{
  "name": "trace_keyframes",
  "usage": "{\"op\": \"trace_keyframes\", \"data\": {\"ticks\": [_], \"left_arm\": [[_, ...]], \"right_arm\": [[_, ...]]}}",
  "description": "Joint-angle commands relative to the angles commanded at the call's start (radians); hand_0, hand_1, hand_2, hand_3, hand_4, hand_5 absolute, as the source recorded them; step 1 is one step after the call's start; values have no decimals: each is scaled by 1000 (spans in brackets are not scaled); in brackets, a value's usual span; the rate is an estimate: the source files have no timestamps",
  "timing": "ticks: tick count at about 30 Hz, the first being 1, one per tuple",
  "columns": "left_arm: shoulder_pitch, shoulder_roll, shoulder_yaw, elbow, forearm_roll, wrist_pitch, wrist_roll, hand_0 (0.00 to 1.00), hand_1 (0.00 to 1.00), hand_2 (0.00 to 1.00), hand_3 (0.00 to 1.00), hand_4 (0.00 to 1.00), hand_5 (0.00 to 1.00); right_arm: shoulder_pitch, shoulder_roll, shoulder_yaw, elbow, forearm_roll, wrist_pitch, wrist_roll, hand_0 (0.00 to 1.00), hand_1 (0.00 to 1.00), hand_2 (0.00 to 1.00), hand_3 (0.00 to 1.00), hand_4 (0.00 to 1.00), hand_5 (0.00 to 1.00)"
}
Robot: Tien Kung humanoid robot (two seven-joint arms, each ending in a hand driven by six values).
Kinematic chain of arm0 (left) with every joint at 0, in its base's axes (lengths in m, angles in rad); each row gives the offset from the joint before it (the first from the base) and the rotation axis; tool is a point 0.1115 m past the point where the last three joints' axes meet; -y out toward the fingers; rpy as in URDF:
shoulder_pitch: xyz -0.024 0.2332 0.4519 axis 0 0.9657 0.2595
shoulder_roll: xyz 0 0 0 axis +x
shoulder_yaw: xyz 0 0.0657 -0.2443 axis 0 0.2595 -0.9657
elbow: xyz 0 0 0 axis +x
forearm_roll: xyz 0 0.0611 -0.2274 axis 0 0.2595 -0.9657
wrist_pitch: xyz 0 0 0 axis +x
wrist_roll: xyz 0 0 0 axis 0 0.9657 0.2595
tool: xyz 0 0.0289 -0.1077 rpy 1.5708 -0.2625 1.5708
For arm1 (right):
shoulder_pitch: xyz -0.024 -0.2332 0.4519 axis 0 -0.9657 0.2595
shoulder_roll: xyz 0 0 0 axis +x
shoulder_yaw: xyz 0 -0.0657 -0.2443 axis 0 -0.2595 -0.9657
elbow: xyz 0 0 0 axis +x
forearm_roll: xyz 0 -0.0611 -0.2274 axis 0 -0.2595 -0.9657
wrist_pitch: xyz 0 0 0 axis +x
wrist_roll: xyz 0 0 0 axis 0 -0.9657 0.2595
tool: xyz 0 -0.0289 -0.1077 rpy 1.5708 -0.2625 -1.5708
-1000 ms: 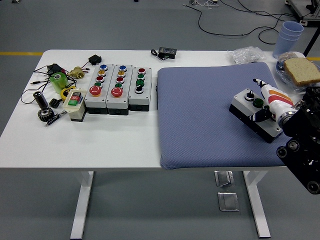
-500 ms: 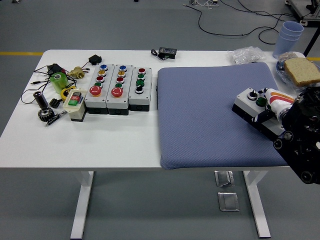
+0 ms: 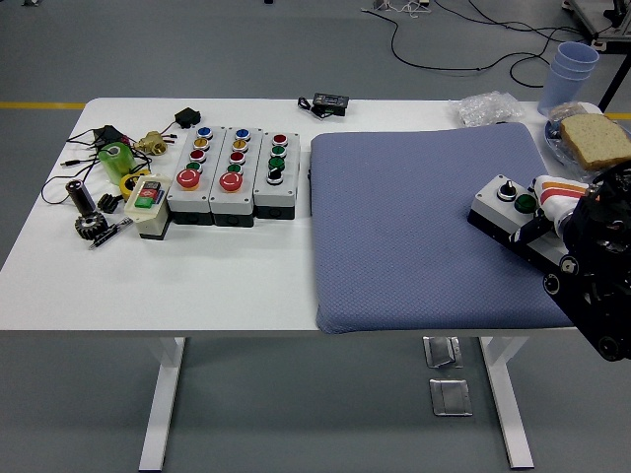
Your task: Pick up the button,place it on the desk,press the button,press the button
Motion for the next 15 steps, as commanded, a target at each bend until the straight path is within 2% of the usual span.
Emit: {"op": "trace_keyframes", "data": {"ticks": [1, 6, 8, 11, 12, 13, 15], "left_arm": [[0, 0, 0, 0, 1, 0, 0, 652, 657, 687, 579, 323, 851], [0, 0, 0, 0, 1, -1, 0, 652, 657, 687, 579, 323, 851], [0, 0, 0, 0, 1, -1, 0, 651, 657, 686, 578, 322, 852], [-1, 0, 2, 0, 0, -1, 0, 651, 657, 686, 578, 322, 852], [-1, 0, 2, 0, 0, -1, 0, 651, 657, 686, 578, 322, 852], [-2, 1, 7, 0, -4, -1, 0, 650, 657, 686, 578, 321, 853], [-2, 3, 16, 0, -12, -1, -1, 650, 657, 686, 578, 321, 853]], "right_arm": [[-1, -4, -4, 4, 0, -10, 0, 158, 253, 464, 485, 834, 75], [-21, -40, -19, 55, 18, -60, 28, 158, 253, 464, 485, 834, 75], [-23, -43, -20, 61, 20, -64, 30, 122, 218, 459, 475, 801, 105], [-38, -88, -44, 132, 62, -81, 108, 122, 218, 459, 475, 801, 105], [-39, -92, -46, 139, 65, -81, 120, 122, 218, 459, 475, 801, 105], [-39, -106, -58, 157, 59, -73, 137, 110, 200, 450, 472, 744, 142], [-40, -140, -90, 213, 31, -56, 190, 110, 200, 450, 472, 744, 142]]}}
